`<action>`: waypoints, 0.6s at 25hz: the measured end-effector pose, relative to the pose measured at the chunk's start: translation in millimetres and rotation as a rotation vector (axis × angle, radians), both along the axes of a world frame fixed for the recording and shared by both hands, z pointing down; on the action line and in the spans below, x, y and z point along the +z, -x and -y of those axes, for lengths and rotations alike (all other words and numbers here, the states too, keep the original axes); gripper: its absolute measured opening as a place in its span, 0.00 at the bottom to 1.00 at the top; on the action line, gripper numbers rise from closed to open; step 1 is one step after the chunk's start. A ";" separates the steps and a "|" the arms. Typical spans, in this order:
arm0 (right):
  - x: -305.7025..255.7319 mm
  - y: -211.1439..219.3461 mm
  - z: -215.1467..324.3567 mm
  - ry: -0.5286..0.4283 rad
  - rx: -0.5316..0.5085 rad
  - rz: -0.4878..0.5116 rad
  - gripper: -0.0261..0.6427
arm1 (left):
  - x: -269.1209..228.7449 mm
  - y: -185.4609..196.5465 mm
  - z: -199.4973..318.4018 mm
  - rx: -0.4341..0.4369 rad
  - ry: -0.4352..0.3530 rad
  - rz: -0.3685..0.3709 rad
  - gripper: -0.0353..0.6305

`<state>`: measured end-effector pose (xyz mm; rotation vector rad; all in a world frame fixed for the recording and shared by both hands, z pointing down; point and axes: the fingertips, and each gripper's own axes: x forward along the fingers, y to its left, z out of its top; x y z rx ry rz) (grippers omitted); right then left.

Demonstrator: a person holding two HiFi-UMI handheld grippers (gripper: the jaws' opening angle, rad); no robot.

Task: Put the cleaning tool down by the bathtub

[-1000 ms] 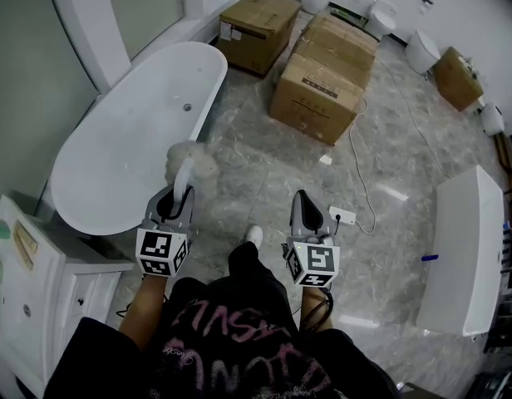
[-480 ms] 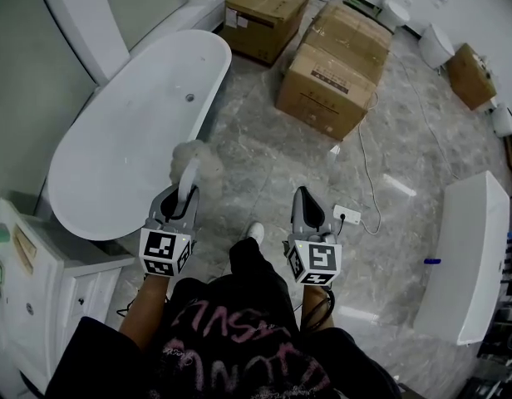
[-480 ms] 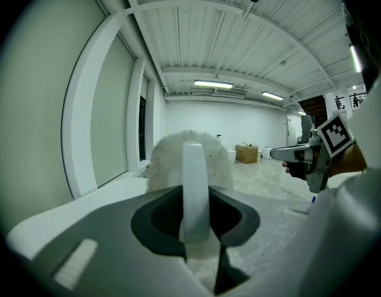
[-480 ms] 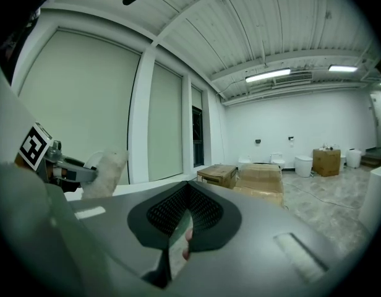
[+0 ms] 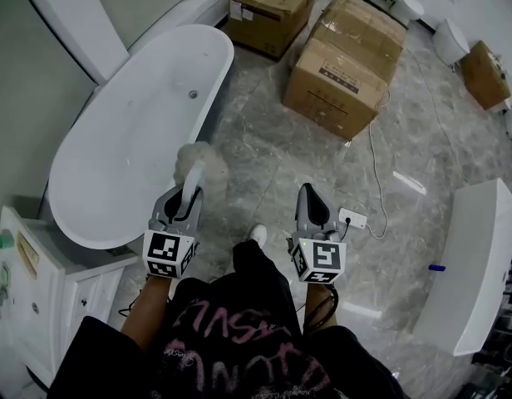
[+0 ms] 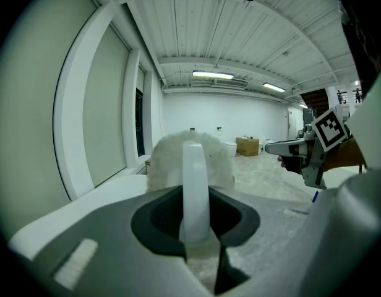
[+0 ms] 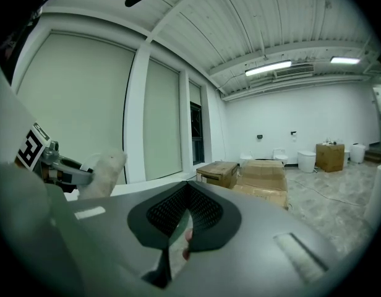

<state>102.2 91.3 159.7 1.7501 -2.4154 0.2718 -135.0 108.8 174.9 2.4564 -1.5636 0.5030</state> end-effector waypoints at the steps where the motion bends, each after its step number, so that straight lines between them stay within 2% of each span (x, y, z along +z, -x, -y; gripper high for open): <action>1: 0.2 -4.8 7.6 -0.001 0.004 0.007 0.07 | -1.7 -4.8 6.0 0.006 -0.001 0.011 0.18; 7: 2.2 -24.4 50.6 0.008 -0.004 0.033 0.07 | -6.8 -25.0 44.7 0.002 0.008 0.033 0.18; 15: 3.0 -41.0 92.3 -0.005 -0.071 0.004 0.07 | -6.7 -50.4 82.9 0.004 0.000 0.067 0.18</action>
